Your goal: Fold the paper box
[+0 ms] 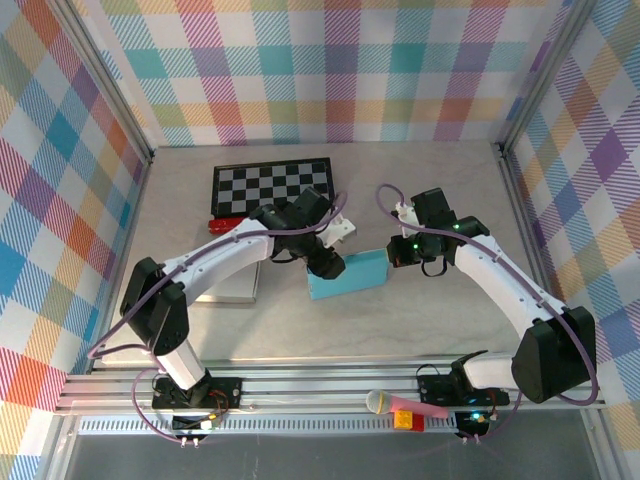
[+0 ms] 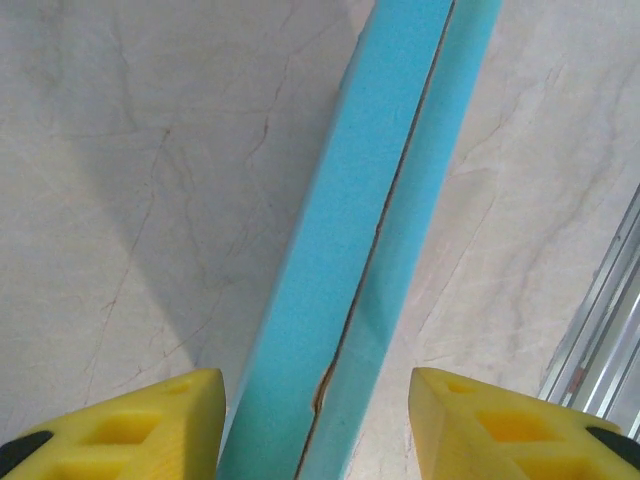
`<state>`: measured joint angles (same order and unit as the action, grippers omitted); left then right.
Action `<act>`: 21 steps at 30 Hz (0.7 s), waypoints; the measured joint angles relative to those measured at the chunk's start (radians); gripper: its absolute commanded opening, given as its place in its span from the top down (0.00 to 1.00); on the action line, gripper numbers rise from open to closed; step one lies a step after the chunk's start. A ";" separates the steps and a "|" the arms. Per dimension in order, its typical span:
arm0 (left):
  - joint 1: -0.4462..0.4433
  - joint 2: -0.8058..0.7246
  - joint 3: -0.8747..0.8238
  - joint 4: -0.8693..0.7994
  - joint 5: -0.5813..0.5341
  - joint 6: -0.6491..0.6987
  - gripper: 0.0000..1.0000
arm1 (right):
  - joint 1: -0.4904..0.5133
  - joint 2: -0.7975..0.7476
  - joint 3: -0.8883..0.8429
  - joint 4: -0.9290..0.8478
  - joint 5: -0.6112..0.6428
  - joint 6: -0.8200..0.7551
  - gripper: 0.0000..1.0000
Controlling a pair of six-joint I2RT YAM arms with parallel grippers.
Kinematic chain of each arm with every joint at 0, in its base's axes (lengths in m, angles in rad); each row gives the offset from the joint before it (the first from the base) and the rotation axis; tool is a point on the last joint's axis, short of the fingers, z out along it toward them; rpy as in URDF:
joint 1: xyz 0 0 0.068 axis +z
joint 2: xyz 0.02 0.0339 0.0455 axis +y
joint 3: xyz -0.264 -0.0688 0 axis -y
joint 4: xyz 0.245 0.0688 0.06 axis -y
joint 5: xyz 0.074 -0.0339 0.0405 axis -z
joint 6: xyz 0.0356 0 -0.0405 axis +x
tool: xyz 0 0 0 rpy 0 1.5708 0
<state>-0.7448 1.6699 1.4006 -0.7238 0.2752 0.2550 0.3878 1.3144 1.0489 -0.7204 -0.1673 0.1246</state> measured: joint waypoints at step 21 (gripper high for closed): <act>0.078 -0.218 -0.076 -0.143 -0.139 -0.170 0.63 | 0.000 0.003 0.028 -0.048 0.002 0.022 1.00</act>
<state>-0.6670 1.4521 1.3243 -0.8669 0.1360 0.0849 0.3878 1.3178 1.0767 -0.7689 -0.1650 0.1463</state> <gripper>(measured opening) 0.383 0.065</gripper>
